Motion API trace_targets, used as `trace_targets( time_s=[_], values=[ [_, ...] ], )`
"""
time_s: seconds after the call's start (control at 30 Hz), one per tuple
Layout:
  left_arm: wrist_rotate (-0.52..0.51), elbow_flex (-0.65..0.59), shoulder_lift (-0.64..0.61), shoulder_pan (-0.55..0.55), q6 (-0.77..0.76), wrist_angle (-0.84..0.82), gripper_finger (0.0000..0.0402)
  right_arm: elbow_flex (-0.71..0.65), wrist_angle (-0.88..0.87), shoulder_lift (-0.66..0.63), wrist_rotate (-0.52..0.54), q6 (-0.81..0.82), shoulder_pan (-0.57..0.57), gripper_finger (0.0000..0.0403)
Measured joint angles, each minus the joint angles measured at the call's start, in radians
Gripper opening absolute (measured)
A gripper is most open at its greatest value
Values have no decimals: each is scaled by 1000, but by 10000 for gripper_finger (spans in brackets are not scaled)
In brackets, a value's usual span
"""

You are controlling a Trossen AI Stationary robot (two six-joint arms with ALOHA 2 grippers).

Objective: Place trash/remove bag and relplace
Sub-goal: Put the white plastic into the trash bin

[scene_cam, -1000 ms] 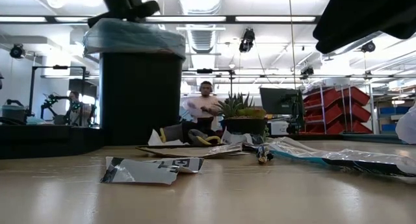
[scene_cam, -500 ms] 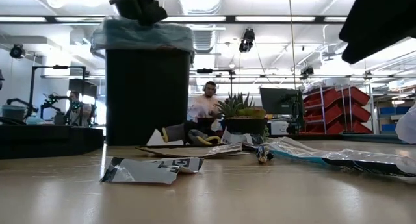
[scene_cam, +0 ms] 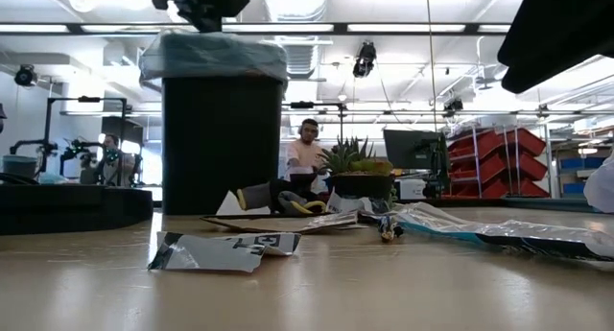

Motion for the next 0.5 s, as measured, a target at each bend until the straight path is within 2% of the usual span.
trace_targets(
  time_s=[0.27, 0.5],
  values=[
    [21, 0, -17, 0, -23, -4, 79, -13, -5, 17, 72, -37, 0, 123],
    [-15, 1, -133, -15, -219, -12, 74, -13, -3, 46, 81, -84, -39, 158]
  ],
)
